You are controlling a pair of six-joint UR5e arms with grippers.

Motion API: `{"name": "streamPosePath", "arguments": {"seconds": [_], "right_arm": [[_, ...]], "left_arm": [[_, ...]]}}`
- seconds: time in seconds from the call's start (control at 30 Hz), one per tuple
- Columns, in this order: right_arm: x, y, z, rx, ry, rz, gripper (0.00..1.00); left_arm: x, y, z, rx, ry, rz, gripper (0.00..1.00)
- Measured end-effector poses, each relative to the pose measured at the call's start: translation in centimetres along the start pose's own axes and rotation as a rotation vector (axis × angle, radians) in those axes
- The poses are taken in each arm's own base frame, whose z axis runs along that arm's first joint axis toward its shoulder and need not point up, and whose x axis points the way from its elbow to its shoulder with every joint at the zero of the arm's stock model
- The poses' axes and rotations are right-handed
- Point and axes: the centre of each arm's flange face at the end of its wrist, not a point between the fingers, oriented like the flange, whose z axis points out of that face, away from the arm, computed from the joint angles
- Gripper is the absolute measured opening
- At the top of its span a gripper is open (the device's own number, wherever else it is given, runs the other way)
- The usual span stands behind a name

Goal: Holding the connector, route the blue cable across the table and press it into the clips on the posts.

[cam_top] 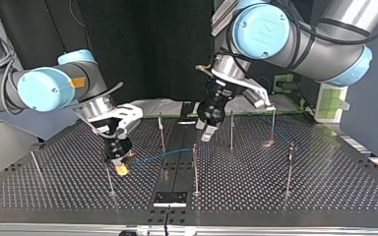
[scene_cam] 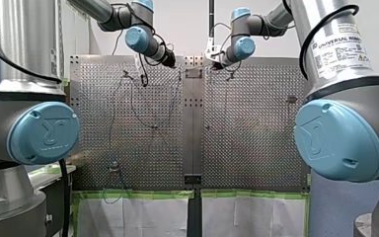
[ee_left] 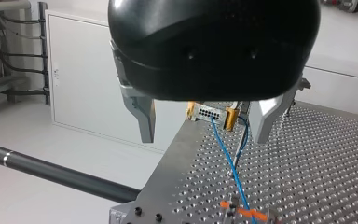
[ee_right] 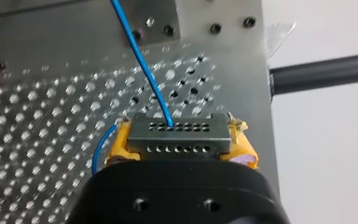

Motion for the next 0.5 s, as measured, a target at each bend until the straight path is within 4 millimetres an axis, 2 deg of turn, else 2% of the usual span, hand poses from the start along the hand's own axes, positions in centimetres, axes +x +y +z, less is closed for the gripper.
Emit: {"name": "streamPosePath", "arguments": {"seconds": [0.5], "right_arm": [[0.1,1.0,-0.5,-0.021,0.001,-0.006,0.0]], "left_arm": [[1.8,-5.3,3.3,0.0,0.007,0.003,1.0]]}}
